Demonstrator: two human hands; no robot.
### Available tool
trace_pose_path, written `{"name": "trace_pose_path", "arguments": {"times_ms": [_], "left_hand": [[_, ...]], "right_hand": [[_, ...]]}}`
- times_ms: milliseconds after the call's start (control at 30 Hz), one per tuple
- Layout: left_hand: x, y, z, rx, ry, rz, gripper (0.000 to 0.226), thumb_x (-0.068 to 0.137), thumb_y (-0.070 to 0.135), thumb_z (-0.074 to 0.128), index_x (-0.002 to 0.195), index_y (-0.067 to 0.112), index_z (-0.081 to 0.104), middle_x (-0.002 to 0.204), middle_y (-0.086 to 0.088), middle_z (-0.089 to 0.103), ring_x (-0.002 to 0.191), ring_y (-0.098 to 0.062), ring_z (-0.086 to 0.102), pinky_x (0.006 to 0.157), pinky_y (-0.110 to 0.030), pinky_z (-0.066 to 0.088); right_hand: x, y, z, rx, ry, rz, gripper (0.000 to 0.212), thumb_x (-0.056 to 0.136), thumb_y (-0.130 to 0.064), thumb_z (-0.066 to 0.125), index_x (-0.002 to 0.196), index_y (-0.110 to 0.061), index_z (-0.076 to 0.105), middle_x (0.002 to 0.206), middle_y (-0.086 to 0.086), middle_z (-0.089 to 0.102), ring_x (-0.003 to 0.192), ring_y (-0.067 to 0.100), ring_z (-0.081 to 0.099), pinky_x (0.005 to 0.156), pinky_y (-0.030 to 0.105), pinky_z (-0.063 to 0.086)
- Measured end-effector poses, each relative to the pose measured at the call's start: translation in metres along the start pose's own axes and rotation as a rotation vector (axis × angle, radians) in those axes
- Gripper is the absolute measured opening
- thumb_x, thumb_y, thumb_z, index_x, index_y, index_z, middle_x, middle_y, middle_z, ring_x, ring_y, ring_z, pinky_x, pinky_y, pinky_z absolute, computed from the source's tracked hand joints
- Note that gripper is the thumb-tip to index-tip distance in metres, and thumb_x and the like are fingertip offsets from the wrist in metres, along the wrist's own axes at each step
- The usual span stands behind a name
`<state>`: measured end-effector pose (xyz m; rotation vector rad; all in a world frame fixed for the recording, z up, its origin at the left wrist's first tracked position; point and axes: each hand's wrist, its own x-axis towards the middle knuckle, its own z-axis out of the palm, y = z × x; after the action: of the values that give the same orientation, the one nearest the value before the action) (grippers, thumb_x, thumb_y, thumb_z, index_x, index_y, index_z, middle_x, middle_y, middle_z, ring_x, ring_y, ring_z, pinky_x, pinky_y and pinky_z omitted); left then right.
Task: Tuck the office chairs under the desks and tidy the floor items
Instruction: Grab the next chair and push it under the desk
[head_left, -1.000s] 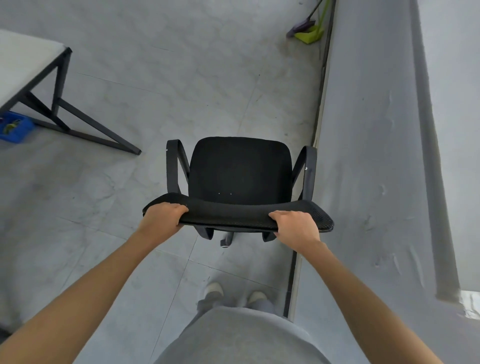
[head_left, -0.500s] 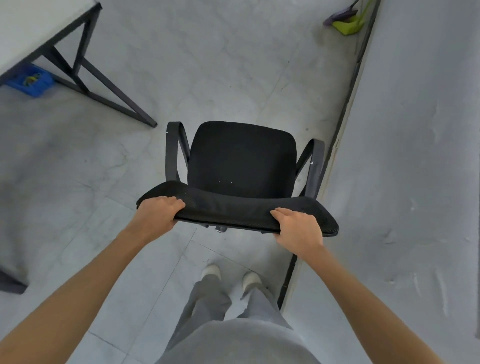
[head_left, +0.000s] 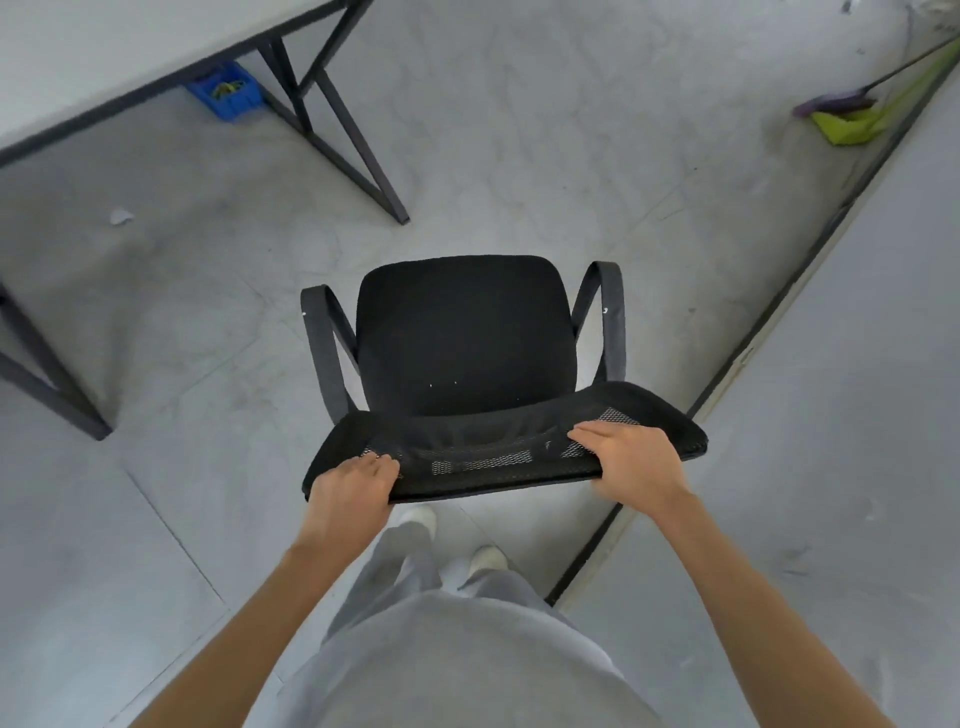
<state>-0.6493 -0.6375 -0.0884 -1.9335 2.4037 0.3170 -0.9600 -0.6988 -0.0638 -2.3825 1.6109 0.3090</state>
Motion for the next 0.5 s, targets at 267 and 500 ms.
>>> {"name": "trace_pose_path", "arguments": {"times_ms": [267,500], "left_hand": [[-0.05,0.019,0.014,-0.025,0.09,-0.254,0.027,0.048,0.004,0.083,0.057,0.014,0.06,0.046,0.003,0.057,0.036,-0.016,0.051,0.039,-0.009,0.009],[-0.055,0.005,0.009,-0.007,0.167,-0.343,0.018,0.054,0.01,0.08,0.064,0.011,0.065,0.05,0.0,0.061,0.04,-0.021,0.055,0.033,-0.025,0.042]], "right_hand": [[0.02,-0.004,-0.007,-0.045,0.024,-0.244,0.046,0.068,-0.014,0.064,0.114,-0.021,0.065,0.115,-0.007,0.067,0.103,0.018,0.064,0.07,0.032,0.054],[0.06,-0.022,-0.026,-0.14,-0.048,-0.338,0.046,0.077,-0.019,0.054,0.12,-0.033,0.057,0.118,-0.019,0.062,0.1,0.017,0.061,0.065,0.025,0.039]]}}
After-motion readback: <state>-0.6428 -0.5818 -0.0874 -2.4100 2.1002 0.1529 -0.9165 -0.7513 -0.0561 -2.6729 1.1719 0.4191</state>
